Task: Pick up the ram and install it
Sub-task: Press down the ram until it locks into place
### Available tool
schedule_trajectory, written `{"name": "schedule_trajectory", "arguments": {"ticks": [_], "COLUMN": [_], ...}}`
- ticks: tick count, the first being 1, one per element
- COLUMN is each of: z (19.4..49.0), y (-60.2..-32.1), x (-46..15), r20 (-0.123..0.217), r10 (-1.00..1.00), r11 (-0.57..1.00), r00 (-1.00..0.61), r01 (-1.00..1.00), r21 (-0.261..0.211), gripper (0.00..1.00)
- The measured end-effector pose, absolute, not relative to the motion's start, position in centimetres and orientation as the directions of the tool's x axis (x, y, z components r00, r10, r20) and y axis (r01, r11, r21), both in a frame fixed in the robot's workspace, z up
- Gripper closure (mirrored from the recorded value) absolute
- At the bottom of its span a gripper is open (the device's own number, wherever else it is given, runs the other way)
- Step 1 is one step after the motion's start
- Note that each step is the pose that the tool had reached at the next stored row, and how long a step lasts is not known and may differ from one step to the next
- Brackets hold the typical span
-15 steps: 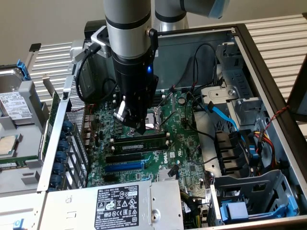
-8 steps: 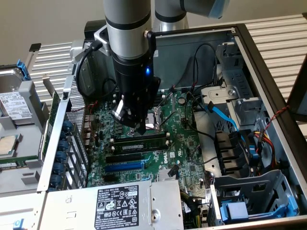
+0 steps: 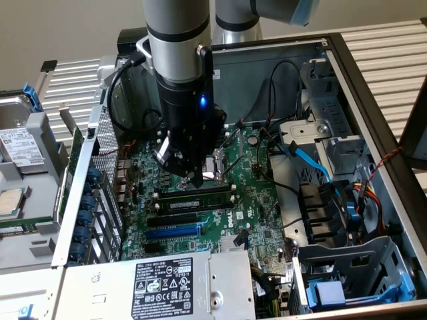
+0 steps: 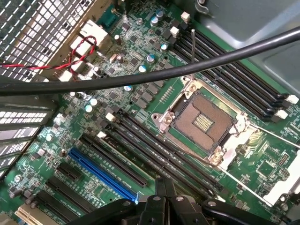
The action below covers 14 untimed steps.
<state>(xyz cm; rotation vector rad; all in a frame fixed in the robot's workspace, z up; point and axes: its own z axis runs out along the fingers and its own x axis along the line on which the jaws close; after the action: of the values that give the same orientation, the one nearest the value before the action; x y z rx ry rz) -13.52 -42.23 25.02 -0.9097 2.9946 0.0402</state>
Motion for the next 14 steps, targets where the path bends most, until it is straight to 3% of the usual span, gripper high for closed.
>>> {"name": "schedule_trajectory", "arguments": {"ticks": [14], "z": [24.95], "y": [-42.23], "x": [-13.52], "r20": [-0.019], "r10": [-0.361], "r11": [0.932], "r00": [-0.933], "r01": [-0.361], "r21": [0.021], "gripper": [0.89]}}
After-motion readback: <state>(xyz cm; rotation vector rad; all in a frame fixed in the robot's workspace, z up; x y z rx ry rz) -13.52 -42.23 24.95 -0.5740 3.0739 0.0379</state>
